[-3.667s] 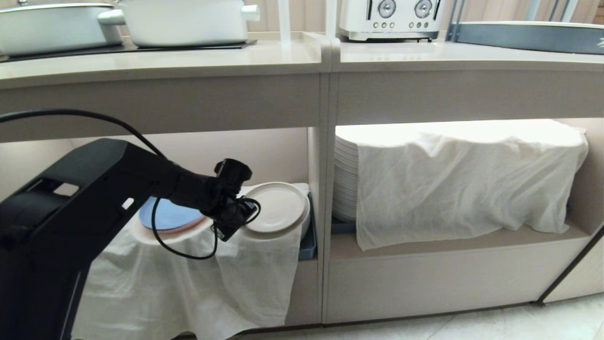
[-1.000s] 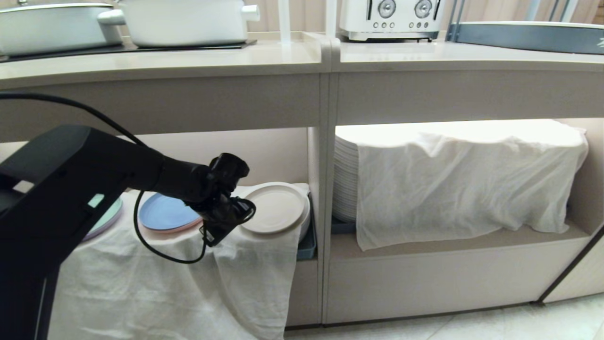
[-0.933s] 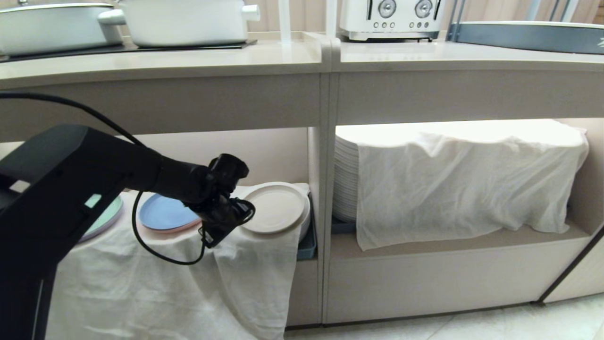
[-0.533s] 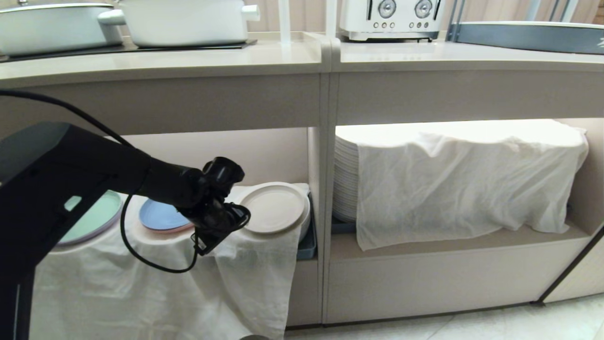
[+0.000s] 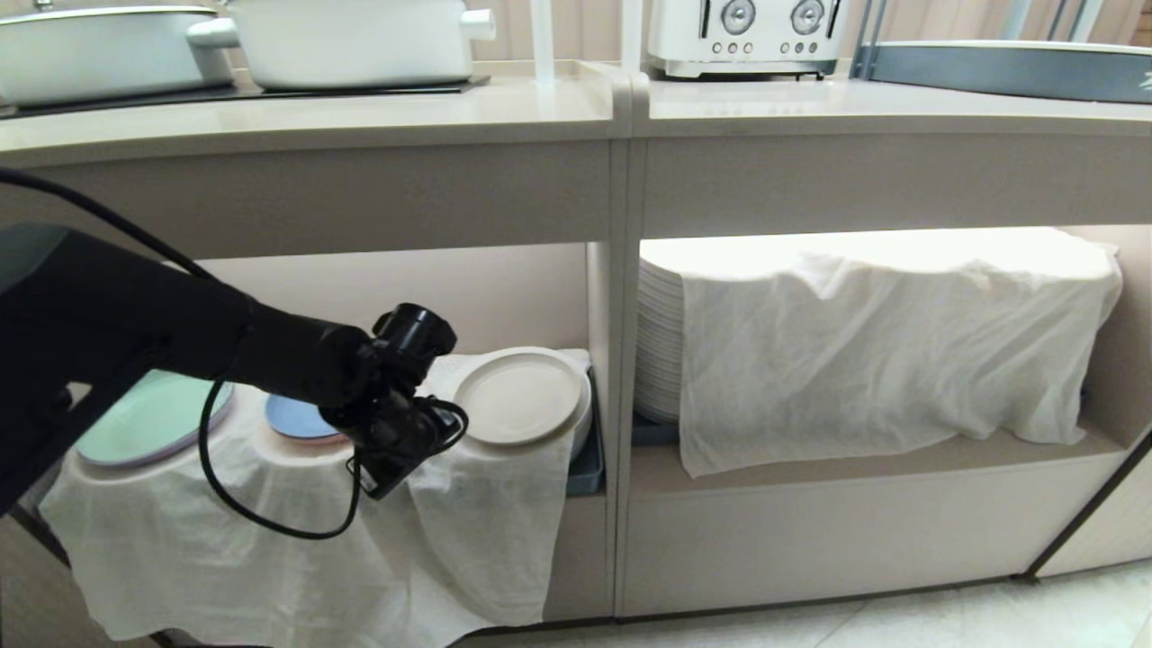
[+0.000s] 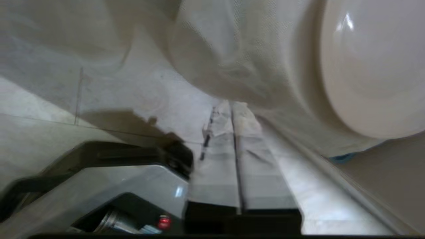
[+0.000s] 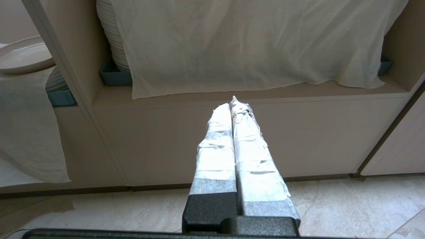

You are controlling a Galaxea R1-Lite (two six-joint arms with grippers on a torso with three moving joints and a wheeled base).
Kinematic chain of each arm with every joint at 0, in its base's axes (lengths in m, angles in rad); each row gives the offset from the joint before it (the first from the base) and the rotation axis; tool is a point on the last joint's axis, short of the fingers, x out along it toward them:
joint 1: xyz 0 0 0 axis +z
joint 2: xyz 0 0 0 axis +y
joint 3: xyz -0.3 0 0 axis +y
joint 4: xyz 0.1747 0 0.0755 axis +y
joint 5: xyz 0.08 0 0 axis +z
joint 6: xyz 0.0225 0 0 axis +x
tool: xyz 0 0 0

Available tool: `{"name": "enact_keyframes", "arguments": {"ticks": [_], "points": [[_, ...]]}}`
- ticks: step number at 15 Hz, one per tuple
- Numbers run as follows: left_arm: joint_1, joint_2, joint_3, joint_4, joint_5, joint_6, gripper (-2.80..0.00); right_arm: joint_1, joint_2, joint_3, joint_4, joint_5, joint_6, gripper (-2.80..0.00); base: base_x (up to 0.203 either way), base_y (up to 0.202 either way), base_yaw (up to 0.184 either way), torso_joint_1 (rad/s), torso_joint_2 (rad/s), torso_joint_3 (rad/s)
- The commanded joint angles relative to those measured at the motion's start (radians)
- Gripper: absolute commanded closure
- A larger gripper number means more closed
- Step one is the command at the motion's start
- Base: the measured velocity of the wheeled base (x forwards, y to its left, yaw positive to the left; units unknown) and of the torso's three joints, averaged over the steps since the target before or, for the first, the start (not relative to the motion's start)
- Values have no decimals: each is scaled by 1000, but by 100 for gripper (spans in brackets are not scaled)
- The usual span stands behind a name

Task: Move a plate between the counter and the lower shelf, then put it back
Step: Pick up the plate in the cupboard

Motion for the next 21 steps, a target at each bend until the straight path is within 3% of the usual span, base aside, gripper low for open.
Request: {"name": "enact_keyframes", "arguments": {"ticks": [1,13,18,21], "points": [[-2,-41,43,2,2,-8,0,0,0,0,0,0,0,0,0,0,0,0,0,0],[-37,-297,365,-3,7,-8,0,0,0,0,0,0,0,0,0,0,0,0,0,0],[-41,-475,525,-3,38,-5,0,0,0,0,0,0,0,0,0,0,0,0,0,0],[-42,-586,585,-4,90,20,0,0,0,0,0,0,0,0,0,0,0,0,0,0]]}}
